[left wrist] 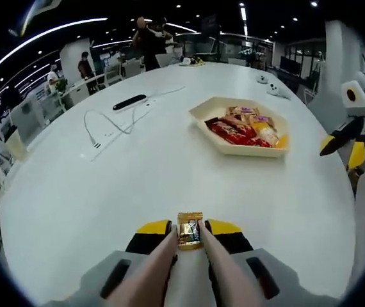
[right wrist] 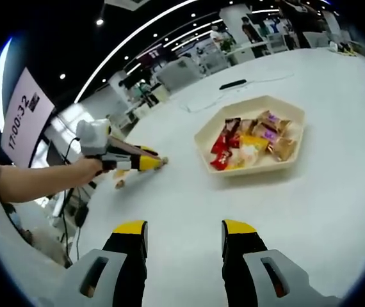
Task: Place the target food into the container with the food tongs after gripping and lifting it, then release it inside without dropping or visibly crushing the food.
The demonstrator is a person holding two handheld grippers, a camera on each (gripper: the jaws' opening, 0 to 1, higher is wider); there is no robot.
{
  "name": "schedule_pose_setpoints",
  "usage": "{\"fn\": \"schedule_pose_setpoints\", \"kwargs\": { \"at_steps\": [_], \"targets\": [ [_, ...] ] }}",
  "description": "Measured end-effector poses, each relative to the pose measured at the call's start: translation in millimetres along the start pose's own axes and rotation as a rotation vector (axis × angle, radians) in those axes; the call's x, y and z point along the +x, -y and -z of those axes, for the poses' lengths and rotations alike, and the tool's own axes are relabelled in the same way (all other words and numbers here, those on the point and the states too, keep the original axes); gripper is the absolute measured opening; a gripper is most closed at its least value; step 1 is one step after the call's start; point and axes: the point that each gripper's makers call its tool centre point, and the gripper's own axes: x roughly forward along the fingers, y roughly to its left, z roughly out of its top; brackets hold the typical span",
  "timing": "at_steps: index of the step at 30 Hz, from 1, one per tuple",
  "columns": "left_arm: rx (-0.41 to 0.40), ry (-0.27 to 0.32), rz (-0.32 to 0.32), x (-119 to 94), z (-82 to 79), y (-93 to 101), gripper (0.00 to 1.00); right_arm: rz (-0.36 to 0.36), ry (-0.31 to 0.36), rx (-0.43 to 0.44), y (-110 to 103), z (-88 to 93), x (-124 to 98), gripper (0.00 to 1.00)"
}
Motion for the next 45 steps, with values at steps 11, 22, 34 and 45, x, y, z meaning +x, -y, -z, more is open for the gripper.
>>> {"fn": "schedule_pose_setpoints", "kwargs": {
  "at_steps": [11, 22, 34, 45],
  "targets": [
    [-0.065, -0.019, -0.057, -1, 0.4, -2.4, 0.16, 0.006, 0.027, -0.004, -1, -4.3, -7, 0.46],
    [-0.083, 0.035, -0.061, -13, -17.4, 12.7, 0.16, 0.009, 0.049, -0.007, -2, -6.0, -13, 0.46],
    [-0.157, 0.105, -0.065, -33, -33.4, 23.8, 0.16, -0.001, 0.065, -0.02, -6, -8.3, -17, 0.46],
    [-0.208, 0.16, -0.037, -53, -58.7, 33.4, 0.16, -0.017, 0.075, -0.03, -12, -9.0, -18, 0.46]
  ]
}}
